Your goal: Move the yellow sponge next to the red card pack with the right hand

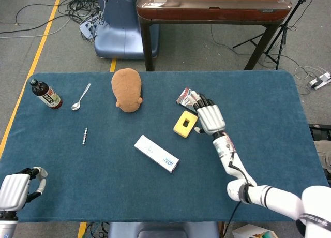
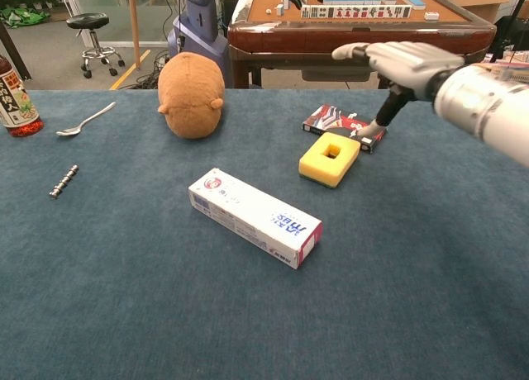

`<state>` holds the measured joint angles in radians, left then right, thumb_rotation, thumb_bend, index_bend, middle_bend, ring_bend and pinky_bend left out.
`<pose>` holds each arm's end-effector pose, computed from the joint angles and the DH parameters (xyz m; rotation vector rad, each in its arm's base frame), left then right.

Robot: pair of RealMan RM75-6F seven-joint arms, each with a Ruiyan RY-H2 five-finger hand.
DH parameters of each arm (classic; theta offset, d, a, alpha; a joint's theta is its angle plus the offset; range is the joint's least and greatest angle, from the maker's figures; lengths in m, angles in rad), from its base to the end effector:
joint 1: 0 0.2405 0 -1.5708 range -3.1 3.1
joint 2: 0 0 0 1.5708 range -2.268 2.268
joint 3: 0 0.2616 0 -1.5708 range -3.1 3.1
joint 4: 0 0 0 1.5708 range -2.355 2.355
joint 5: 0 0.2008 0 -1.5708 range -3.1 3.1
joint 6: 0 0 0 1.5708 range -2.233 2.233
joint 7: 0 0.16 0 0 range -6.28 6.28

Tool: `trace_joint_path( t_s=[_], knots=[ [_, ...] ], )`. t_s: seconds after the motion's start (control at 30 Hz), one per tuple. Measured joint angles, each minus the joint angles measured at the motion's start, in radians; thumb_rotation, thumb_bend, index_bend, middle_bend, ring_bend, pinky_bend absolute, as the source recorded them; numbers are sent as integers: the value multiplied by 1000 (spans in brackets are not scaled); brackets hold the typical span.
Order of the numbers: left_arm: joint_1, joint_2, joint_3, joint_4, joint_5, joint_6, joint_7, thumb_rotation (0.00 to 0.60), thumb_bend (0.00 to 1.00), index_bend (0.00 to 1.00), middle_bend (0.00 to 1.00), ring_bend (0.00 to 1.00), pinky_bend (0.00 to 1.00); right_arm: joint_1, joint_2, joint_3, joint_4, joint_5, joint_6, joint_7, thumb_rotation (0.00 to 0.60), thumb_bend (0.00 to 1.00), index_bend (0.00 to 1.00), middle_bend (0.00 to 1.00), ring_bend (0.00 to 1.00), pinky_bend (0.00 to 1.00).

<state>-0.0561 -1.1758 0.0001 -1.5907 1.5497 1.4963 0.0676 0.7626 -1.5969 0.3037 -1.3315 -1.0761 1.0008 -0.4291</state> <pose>-0.3131 0.1773 0.1445 -1.4453 -0.9044 -0.8626 -0.1465 -0.4055 0.0141 1.6916 -0.8095 0.9370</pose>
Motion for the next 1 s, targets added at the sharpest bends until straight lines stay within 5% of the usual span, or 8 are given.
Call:
trace_joint_path(
  t_s=[0.53,1.0],
  knots=[
    [-74,63,-67,-119,9,-19,90,600,458,499,568,490,629,-360,535,-207,-480,-91,265,-5,600,0,35,41,29,221],
    [-73,78,-65,-185,12,4,150,600,459,493,558,481,629,-643,664,-335,-534,-270,543,172,600,0,35,54,29,221]
  ],
)
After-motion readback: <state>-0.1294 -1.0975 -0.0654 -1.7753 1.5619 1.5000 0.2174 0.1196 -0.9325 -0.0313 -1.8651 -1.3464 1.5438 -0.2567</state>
